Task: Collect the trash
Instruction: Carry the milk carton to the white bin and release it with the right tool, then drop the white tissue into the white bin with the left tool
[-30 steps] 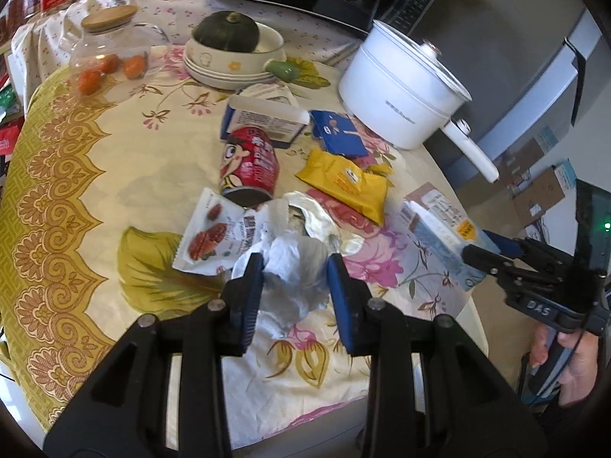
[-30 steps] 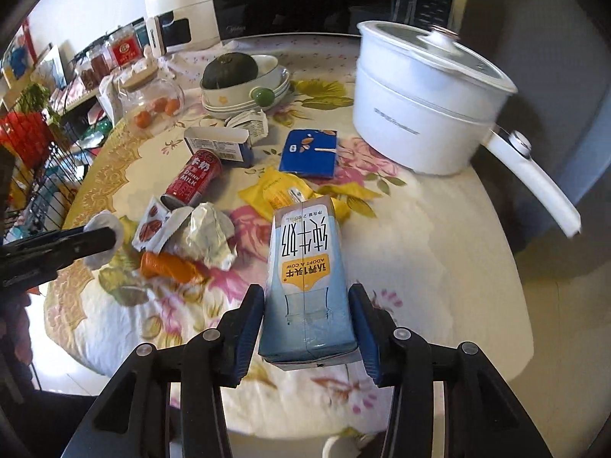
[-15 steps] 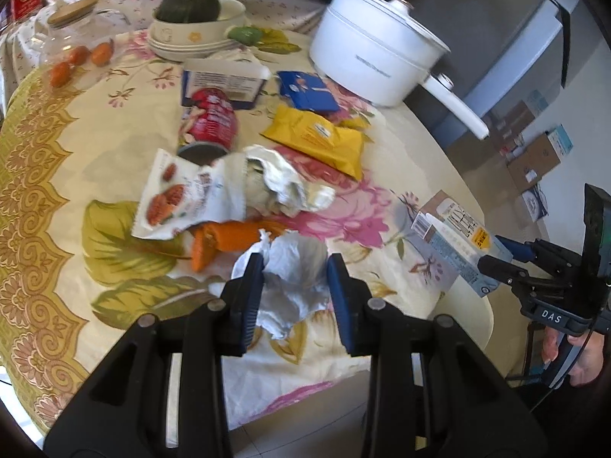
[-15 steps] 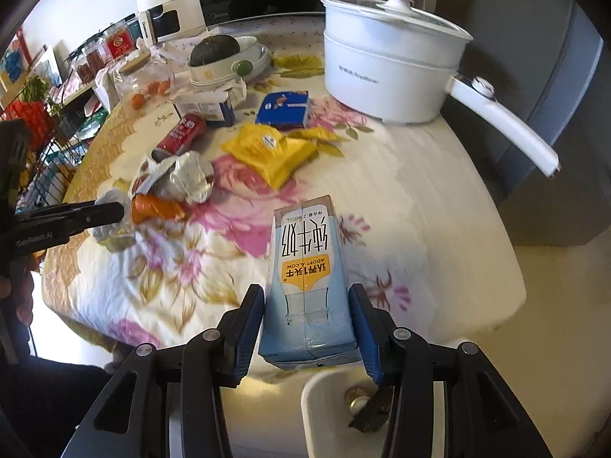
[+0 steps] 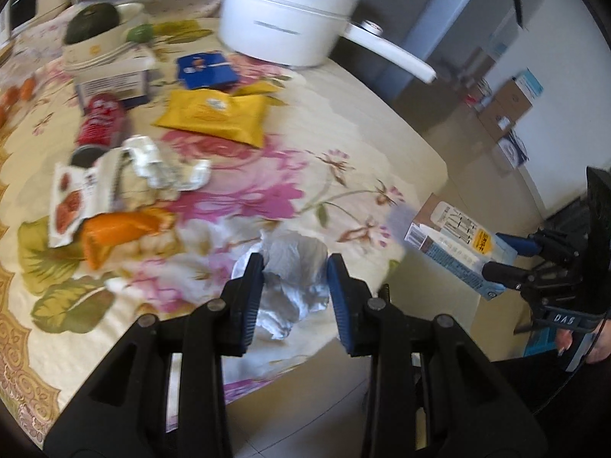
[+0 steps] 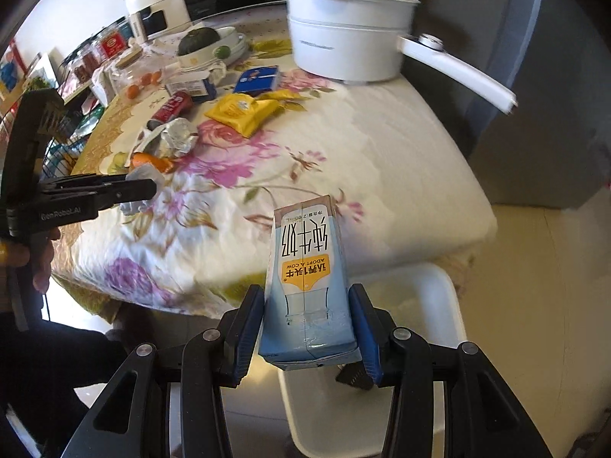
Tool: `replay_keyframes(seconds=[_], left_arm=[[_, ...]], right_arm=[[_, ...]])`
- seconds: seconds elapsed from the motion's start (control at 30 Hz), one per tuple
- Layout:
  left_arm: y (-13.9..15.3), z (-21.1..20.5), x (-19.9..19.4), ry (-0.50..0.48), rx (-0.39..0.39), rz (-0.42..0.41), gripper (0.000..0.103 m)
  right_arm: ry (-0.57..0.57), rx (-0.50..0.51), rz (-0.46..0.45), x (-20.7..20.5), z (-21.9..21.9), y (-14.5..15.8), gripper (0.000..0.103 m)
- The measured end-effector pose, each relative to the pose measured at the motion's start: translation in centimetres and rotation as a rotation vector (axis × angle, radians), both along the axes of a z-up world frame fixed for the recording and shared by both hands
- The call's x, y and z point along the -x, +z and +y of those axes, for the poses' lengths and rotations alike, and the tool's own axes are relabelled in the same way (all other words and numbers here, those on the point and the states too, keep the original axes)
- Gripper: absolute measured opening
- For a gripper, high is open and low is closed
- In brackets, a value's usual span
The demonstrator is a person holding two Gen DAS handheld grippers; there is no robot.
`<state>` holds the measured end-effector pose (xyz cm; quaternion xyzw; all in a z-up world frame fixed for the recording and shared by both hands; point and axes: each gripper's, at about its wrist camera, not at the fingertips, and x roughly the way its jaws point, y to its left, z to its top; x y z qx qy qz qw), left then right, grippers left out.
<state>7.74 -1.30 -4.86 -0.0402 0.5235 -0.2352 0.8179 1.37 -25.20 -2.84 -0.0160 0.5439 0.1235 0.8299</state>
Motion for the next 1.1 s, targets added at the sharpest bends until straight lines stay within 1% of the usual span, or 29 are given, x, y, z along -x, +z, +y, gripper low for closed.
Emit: replay_keyframes(seconds=[0.1, 0.17, 0.33, 0.53, 0.73, 0.77, 0.8, 0.87, 0.97, 1.1], left_arm=[[-0.3, -2.1, 0.6, -0.047, -0.013, -0.007, 0.036], [-0.5, -3.8, 1.2, -0.085, -0.021, -0.009, 0.036], [-0.8, -7.1, 2.6, -0.168, -0.035, -0.02, 0.036], [-1.2, -9.7, 3.8, -0.237, -0.062, -0.033, 0.036], [-1.5, -10.6, 4.1, -0.255, -0.08, -0.028, 0.036], [-1.6, -10.7, 4.3, -0.255, -0.08, -0.026, 0.036], [-1.6, -10.7, 4.2, -0.256, -0.08, -0.025, 0.036], [-1.6, -10.8, 4.3, -0.257, -0.08, -0.024, 0.036], [-1.6, -10.9, 4.4, -0.261, -0.08, -0.026, 0.036], [-1.6, -11.2, 4.6, -0.27, -0.075, -0.028, 0.036]], right_arm=[[-0.019, -0.012, 0.035, 1.0, -1.9, -0.5, 0.047], [-0.023, -0.003, 0.048, 1.9, -2.8, -0.8, 0.047], [-0.045, -0.009, 0.109, 3.6, -5.1, -2.4, 0.047], [-0.05, -0.003, 0.199, 3.7, -5.8, -4.4, 0.047], [-0.042, -0.027, 0.196, 3.6, -5.2, -4.8, 0.048], [-0.049, -0.025, 0.184, 3.6, -5.1, -4.6, 0.05], [-0.056, -0.02, 0.179, 3.6, -5.2, -4.4, 0.061], [-0.084, -0.022, 0.148, 3.5, -5.6, -3.8, 0.077], [-0.121, -0.051, 0.144, 3.3, -6.7, -3.3, 0.077], [-0.172, -0.055, 0.142, 3.3, -8.0, -3.3, 0.077]])
